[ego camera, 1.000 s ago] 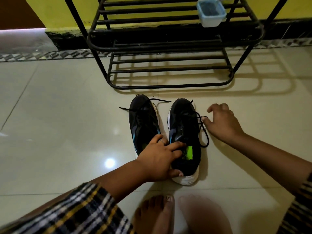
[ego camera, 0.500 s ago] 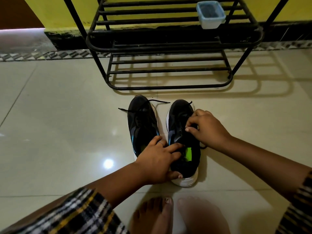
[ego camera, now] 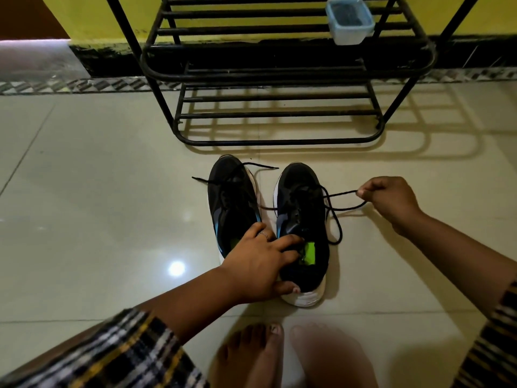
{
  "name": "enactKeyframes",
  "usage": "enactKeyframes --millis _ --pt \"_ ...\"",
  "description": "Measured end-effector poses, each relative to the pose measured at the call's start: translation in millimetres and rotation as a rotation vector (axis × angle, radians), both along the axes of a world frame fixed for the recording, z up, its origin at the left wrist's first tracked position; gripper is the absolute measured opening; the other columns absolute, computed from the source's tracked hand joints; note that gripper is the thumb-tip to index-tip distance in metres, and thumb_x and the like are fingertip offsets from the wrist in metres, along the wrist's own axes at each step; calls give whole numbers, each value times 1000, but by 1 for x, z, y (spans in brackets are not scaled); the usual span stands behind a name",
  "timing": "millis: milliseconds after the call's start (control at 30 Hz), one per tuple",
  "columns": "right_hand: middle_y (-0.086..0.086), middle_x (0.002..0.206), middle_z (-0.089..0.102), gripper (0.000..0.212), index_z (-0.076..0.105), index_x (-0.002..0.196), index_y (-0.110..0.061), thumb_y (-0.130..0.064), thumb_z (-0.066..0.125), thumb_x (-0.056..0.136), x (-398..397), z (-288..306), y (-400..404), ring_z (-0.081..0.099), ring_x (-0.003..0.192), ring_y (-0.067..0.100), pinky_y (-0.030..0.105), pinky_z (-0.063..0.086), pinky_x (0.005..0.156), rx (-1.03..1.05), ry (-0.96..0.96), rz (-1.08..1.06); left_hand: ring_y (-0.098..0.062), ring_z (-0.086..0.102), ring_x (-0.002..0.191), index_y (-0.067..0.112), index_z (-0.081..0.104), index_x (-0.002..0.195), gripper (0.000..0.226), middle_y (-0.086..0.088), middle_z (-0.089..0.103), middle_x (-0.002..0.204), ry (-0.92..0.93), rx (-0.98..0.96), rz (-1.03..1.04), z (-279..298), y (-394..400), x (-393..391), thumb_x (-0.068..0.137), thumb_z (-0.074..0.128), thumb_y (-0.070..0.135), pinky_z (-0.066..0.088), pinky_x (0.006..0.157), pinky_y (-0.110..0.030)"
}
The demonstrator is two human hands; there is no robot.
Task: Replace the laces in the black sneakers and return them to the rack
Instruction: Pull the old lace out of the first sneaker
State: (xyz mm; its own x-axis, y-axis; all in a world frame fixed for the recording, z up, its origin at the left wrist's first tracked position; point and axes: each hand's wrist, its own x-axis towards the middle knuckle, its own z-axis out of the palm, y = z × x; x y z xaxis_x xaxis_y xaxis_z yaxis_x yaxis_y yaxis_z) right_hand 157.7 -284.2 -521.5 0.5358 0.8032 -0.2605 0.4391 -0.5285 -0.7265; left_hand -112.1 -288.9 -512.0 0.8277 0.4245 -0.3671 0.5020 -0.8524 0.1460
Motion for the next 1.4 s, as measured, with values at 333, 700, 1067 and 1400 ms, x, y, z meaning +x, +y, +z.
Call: enactKeyframes --millis 333,700,1067,1400 --pt "15 60 58 11 68 73 3 -1 64 82 31 -34 -20 51 51 26 29 44 57 -318 99 -159 -28 35 130 29 41 137 59 11 19 155 -18 -1 7 0 0 -1 89 39 63 1 115 -43" --pt "23 94 62 33 56 82 0 -32 60 89 35 -38 -21 60 84 36 30 42 60 -427 -246 -8 -28 35 130 28 42 137 59 11 19 155 -27 -3 15 3 -1 -1 89 40 63 2 114 -42" --pt "-2 105 50 23 59 106 -21 -22 64 84 -69 11 3 53 88 16 38 49 77 141 -295 621 -30 33 131 29 39 139 61 9 18 155 7 4 13 2 -1 0 89 38 64 1 115 -43" --pt "7 131 33 60 33 142 -23 -20 54 86 -80 12 4 37 120 27 37 47 87 -239 -600 752 -29 34 131 28 39 139 61 9 20 155 -8 10 11 2 -1 -1 89 39 63 2 115 -43"
